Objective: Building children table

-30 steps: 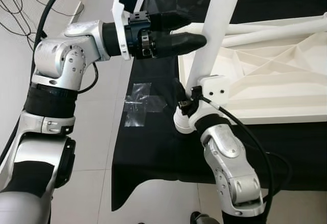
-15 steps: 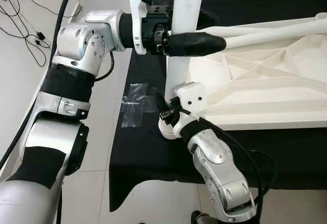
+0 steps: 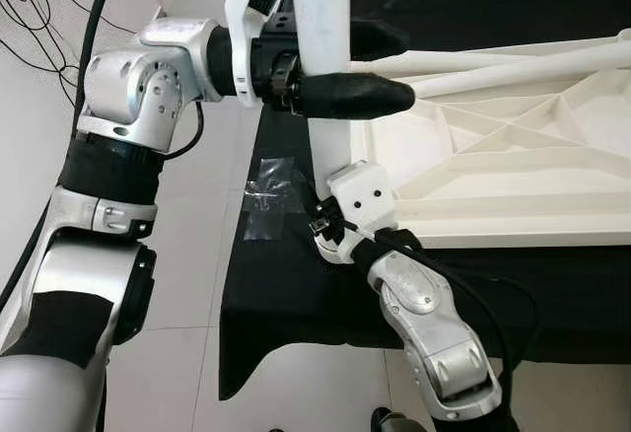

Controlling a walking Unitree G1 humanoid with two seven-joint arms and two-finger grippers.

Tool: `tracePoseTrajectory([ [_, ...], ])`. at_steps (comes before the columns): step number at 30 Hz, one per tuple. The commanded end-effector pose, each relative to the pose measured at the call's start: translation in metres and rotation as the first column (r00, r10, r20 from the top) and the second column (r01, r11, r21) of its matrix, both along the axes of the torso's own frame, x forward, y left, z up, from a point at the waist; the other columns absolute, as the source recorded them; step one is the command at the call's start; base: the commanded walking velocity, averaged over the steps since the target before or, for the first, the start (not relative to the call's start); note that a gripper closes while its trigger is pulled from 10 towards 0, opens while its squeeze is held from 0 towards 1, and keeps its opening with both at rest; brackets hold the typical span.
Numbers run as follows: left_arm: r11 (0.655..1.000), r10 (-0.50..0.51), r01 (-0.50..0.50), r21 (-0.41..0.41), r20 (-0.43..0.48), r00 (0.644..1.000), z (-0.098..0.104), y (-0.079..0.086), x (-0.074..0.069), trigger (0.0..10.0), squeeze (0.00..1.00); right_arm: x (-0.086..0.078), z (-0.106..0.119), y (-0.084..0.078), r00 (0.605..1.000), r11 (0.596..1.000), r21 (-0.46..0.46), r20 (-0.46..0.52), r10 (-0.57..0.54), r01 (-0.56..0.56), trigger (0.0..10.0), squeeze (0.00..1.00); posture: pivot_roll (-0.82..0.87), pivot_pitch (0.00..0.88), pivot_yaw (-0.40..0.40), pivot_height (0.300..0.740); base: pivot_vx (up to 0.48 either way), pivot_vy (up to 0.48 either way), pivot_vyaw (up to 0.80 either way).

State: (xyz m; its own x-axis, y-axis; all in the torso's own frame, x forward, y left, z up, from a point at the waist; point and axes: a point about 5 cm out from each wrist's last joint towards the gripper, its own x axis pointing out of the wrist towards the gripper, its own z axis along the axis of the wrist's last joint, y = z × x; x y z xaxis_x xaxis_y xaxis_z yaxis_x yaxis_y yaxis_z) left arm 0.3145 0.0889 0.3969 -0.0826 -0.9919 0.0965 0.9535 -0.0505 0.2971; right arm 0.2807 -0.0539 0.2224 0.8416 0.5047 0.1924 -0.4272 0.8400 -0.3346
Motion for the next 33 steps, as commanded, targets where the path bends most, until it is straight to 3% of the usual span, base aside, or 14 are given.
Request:
tracePoseTrajectory([
  [1, 1.000, 0.004, -0.004, -0.007, 0.053, 0.999, 0.008, 0.003, -0.010, 10.0, 0.00, 0.003, -0.032, 0.010, 0.991, 0.990, -0.131, -0.129, 0.030, -0.047, 10.0, 0.00, -0.05, 0.259, 0.124, 0.740, 0.000, 0.000, 0.00],
  [6, 0.999, 0.042, -0.041, -0.011, 0.057, 0.997, 0.004, 0.011, -0.012, 10.0, 0.00, 0.007, -0.033, 0.004, 0.991, 0.989, -0.146, -0.131, 0.019, -0.038, 10.0, 0.00, -0.05, 0.258, 0.117, 0.740, 0.000, 0.000, 0.00],
  [18, 0.997, 0.072, -0.071, -0.018, 0.058, 0.996, 0.001, 0.013, -0.011, 10.0, 0.00, 0.006, -0.036, 0.006, 0.985, 0.993, -0.106, -0.168, 0.030, -0.048, 10.0, 0.00, -0.05, 0.258, 0.115, 0.740, 0.000, 0.000, 0.00],
  [19, 0.997, 0.077, -0.076, -0.021, 0.057, 0.995, 0.001, 0.014, -0.011, 9.2, 0.00, 0.006, -0.036, 0.006, 0.984, 0.994, -0.099, -0.175, 0.030, -0.048, 10.0, 0.00, -0.05, 0.257, 0.116, 0.740, 0.000, 0.000, 0.00],
  [20, 0.996, 0.081, -0.080, -0.028, 0.052, 0.995, 0.001, 0.014, -0.009, 0.0, 0.00, 0.007, -0.036, 0.005, 0.982, 0.995, -0.088, -0.185, 0.026, -0.043, 10.0, 0.00, -0.05, 0.257, 0.119, 0.740, 0.000, 0.000, 0.00],
  [29, 0.993, 0.104, -0.102, -0.053, 0.035, 0.994, 0.003, 0.017, -0.003, 0.0, 0.00, 0.011, -0.036, 0.003, 0.979, 0.997, -0.064, -0.203, 0.029, -0.042, 10.0, 0.00, -0.06, 0.252, 0.120, 0.740, 0.000, 0.000, 0.00],
  [33, 0.992, 0.110, -0.108, -0.064, 0.028, 0.994, 0.006, 0.018, 0.000, 0.0, 0.00, 0.018, -0.028, -0.003, 0.968, 0.985, -0.042, -0.193, 0.158, -0.169, 10.0, 0.00, -0.05, 0.247, 0.118, 0.740, 0.000, 0.000, 0.00],
])
